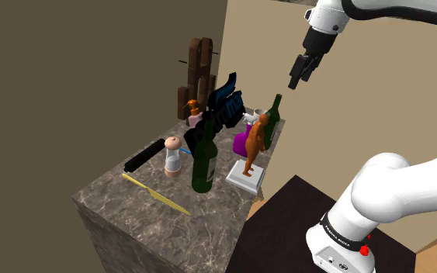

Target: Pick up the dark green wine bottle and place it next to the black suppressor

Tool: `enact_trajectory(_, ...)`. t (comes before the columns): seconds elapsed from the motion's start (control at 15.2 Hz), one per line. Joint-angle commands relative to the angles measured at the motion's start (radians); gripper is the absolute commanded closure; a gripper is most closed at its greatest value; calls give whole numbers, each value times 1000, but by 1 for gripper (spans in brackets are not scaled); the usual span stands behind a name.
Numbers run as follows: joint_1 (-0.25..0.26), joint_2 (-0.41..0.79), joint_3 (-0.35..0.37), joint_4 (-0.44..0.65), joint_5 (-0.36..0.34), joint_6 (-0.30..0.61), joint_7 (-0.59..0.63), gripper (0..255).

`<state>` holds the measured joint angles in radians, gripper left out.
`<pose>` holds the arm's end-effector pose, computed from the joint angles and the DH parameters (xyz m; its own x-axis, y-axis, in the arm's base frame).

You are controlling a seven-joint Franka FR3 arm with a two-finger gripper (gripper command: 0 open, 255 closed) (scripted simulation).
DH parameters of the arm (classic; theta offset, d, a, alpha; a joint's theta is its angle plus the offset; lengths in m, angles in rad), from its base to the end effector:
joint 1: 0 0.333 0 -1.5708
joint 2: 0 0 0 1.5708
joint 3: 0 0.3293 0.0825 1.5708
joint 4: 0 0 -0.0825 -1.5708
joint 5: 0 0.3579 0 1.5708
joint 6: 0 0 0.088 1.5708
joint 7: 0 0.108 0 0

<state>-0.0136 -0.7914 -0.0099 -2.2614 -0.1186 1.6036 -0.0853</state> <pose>0.2727 -0.0202 0.6465 0.9901 0.0673 0.1231 0.0522 -0.9912 0.1216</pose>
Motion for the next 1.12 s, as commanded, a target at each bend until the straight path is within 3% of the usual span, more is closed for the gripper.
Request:
enact_trajectory(0.0,0,0,0,0,0,0,0,0)
enact_trajectory(0.59,-31,218,-187,48,-28,157,-162,0)
enact_trajectory(1.06,-38,440,-326,154,13,253,-304,0)
